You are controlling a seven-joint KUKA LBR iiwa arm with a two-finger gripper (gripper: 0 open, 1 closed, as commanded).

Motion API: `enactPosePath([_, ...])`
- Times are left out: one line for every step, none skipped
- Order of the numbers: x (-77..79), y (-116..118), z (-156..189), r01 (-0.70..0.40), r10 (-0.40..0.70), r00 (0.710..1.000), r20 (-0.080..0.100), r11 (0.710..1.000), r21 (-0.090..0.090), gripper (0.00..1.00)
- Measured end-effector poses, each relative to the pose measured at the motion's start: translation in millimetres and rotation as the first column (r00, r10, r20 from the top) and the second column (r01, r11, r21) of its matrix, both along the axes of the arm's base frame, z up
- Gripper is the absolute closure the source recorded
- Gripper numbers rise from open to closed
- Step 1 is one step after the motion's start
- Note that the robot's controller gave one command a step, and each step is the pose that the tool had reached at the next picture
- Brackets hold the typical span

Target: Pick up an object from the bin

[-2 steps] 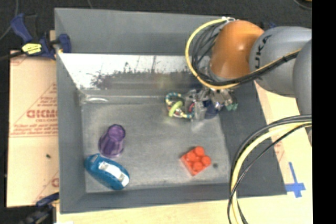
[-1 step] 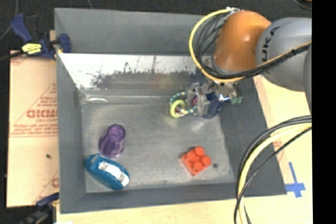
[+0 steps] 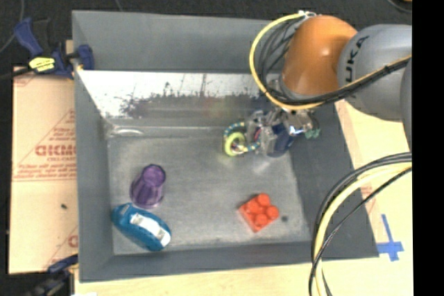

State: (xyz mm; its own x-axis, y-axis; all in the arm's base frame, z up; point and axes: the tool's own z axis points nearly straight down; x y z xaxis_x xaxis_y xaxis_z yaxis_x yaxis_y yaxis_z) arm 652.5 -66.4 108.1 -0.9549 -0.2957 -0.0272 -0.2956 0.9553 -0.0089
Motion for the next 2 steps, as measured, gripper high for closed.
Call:
enactPosePath([-6.5, -5, 1, 0.038, -0.038, 0.999, 0.009, 0.999, 0.002, 1.00])
enactPosePath([-3.6, -8, -12, 0.085, -0.085, 0.996, -0.002, 0.996, 0.002, 1.00])
